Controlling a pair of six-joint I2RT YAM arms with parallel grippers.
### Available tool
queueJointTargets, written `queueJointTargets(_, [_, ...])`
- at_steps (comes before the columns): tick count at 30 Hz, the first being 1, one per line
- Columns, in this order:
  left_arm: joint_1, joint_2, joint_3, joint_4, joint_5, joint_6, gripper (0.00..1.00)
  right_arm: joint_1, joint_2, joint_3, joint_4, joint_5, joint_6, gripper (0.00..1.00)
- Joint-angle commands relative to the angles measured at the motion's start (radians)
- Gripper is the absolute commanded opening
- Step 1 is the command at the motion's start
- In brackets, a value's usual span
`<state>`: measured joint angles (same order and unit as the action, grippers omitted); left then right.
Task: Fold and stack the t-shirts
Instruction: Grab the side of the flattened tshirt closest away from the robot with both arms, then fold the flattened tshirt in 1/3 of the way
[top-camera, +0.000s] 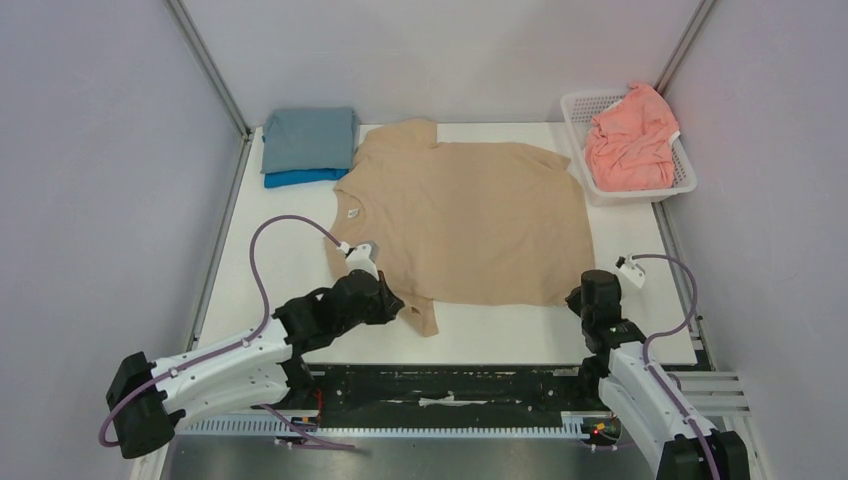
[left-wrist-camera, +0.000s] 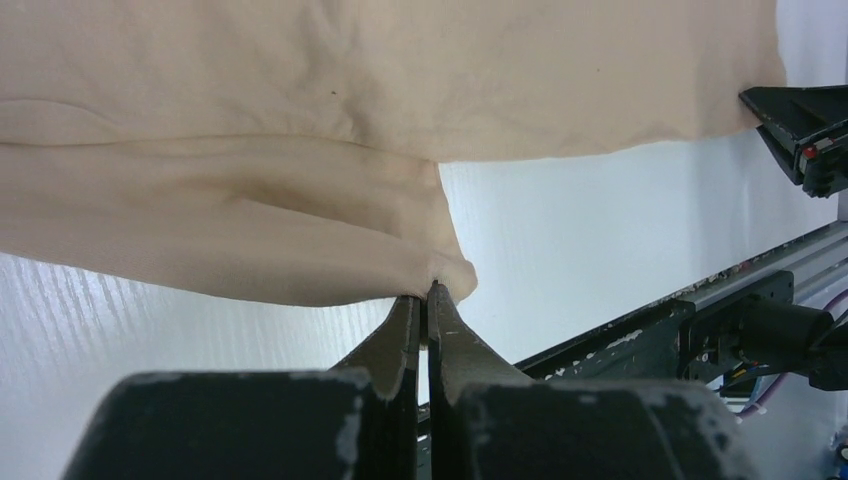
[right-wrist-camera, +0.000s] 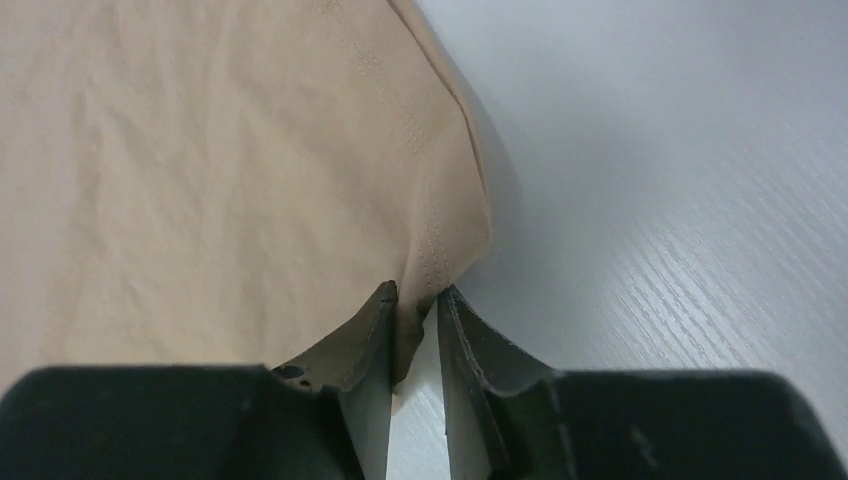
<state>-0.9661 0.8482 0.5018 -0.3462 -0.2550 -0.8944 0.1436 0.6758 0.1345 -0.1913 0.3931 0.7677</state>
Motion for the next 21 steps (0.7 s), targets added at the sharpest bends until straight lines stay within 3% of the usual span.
queueJointTargets(1, [0.000, -0.016, 0.044, -0.002, -0.064, 0.002, 0.02, -0.002, 0.034, -0.013, 0.021, -0.049, -0.011, 0.20])
queueJointTargets(5, [0.006, 0.003, 0.071, -0.003, -0.069, -0.001, 0.02, -0.001, 0.037, 0.020, 0.010, -0.056, -0.053, 0.11])
queueJointTargets(10, [0.055, 0.034, 0.108, 0.031, -0.035, 0.020, 0.02, -0.001, 0.065, 0.108, -0.019, -0.067, -0.116, 0.11])
queueJointTargets(17, [0.269, 0.157, 0.218, 0.071, 0.195, 0.107, 0.02, -0.002, 0.224, 0.253, -0.022, -0.102, -0.191, 0.11])
queueJointTargets(21, [0.354, 0.279, 0.360, -0.045, 0.248, 0.180, 0.02, -0.002, 0.288, 0.328, -0.004, -0.107, -0.210, 0.10])
